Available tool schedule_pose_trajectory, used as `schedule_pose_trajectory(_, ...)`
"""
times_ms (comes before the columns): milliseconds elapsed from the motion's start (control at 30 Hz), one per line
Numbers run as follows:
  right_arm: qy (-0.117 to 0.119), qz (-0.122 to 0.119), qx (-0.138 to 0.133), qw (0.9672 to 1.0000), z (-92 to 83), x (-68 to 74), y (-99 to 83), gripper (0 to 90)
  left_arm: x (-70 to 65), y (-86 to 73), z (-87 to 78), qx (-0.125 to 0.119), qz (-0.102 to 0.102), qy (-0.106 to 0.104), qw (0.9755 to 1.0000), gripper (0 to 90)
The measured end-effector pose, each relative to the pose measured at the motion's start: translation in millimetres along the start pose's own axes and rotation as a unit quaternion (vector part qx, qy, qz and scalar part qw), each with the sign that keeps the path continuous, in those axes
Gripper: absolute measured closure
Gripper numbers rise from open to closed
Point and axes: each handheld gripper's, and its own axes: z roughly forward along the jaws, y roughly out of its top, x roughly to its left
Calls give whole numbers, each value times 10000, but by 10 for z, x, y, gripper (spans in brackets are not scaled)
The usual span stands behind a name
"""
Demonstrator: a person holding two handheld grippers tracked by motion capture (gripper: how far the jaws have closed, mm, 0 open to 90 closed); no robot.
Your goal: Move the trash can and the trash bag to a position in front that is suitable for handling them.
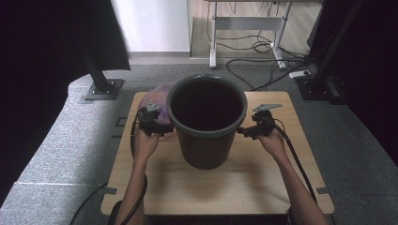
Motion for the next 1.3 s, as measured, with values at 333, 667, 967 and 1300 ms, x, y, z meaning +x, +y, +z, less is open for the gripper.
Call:
schedule_pose_trajectory(333, -68, 44, -14, 10000, -232, -48, -169, 7, -242, -21, -33, 2, 155, -166, 9997, 39)
schedule_pose_trajectory(667, -4, -40, -16, 10000, -449, 46, -342, 7, -396, -133, -164, -24, 210, -322, 9993, 39)
schedule_pose_trajectory(967, 161, -81, -34, 9998, -590, 95, -484, 0, -490, -217, -152, 102, 282, -372, 9989, 0)
schedule_pose_trajectory(1300, -149, -192, 762, 9968, -395, -77, -820, 0, -137, -221, -110, 280, 90, -53, 9996, 0)
